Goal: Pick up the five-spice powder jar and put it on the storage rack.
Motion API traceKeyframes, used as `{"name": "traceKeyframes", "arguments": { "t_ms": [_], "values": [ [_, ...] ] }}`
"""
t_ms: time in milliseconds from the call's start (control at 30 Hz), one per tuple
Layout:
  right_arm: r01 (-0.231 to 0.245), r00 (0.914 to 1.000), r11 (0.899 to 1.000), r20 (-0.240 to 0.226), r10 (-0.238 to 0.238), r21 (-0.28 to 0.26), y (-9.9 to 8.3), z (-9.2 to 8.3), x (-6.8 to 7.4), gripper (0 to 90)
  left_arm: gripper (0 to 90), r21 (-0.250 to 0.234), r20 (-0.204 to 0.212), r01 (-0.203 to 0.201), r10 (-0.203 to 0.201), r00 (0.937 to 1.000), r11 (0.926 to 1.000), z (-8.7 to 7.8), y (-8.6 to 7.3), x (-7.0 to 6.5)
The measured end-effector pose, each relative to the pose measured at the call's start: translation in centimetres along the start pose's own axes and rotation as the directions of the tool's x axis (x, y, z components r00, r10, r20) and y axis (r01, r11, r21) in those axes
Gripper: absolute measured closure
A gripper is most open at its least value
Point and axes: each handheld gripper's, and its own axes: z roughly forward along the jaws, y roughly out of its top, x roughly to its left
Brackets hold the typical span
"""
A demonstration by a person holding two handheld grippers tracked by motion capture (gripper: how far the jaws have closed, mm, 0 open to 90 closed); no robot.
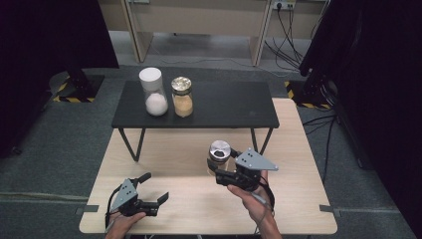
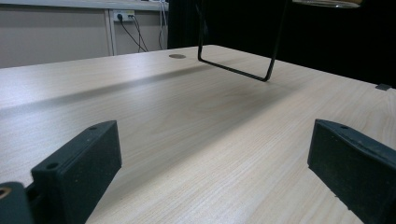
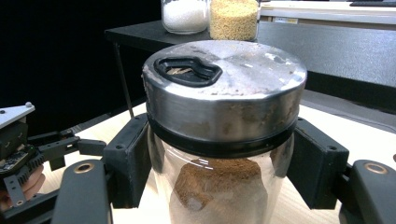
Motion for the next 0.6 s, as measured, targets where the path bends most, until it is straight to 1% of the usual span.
{"name": "traceKeyframes", "arguments": {
  "t_ms": [267, 367, 600],
  "values": [
    [-0.004, 0.9999, 1.0, -0.016, 0.004, 0.011, 0.6, 0.2, 0.0, 31.1, 2.2, -0.001, 0.0, -0.001, 0.001, 1.0, 1.0, 0.0, 0.0, 0.0],
    [-0.01, 0.9997, 1.0, -0.02, 0.01, 0.012, 1.0, 0.3, -0.1, 31.1, 2.2, 0.0, 0.0, 0.0, 0.0, 1.0, 1.0, 0.0, 0.0, 0.0],
    [-0.006, 0.9997, 1.0, -0.023, 0.006, 0.015, 2.2, 0.5, -0.3, 31.1, 2.2, 0.0, 0.0, 0.0, 0.0, 1.0, 1.0, 0.0, 0.0, 0.0]
  ]
}}
